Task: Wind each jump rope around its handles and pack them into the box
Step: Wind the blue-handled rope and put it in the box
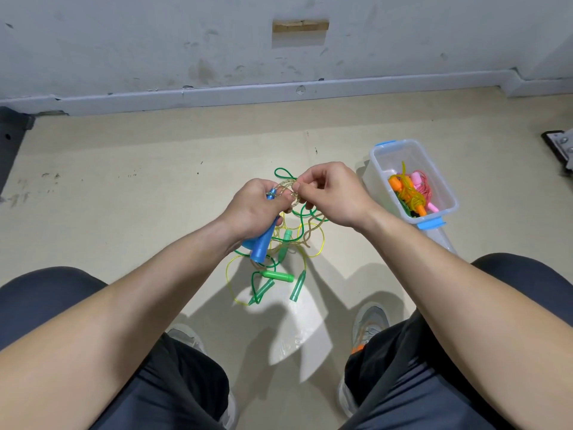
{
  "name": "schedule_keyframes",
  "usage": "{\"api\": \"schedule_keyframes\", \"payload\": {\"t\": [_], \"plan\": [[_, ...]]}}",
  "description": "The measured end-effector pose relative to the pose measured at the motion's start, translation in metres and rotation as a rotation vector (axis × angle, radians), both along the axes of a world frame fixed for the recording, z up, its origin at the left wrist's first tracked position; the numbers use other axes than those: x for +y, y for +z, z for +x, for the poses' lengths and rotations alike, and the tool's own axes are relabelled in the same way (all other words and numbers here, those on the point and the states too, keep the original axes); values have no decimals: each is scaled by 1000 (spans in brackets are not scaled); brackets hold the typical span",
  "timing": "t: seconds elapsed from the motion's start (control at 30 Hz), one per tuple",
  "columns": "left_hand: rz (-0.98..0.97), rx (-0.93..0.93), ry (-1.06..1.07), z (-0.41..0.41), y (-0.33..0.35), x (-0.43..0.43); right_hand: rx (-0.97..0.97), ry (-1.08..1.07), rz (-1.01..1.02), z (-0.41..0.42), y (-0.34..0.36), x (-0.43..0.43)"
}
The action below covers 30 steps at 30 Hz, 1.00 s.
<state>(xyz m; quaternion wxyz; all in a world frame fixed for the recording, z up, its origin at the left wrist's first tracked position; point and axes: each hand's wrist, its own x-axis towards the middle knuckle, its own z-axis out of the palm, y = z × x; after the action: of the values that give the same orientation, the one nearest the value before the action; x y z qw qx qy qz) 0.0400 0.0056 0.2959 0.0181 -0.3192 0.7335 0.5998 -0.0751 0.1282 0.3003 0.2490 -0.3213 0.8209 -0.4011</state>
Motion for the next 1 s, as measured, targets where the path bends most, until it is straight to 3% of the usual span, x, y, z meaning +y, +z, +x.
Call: {"api": "schedule_keyframes", "payload": {"t": [0.13,0.3,0.6,0.8,1.0], "plan": [[94,14,-28,3,2,-3,5,102,65,-2,2,2],[214,7,-45,3,3,-3,-376,176,21,-7,2,5],[178,35,-101,3,3,-3,-436,245,29,-13,-1,9],[-10,43,-163,3,7,-5,-385,203,-4,-12,-1,7],[-42,4,-44,3,-1,-4,-129,147,-48,-12,-6,3]]}}
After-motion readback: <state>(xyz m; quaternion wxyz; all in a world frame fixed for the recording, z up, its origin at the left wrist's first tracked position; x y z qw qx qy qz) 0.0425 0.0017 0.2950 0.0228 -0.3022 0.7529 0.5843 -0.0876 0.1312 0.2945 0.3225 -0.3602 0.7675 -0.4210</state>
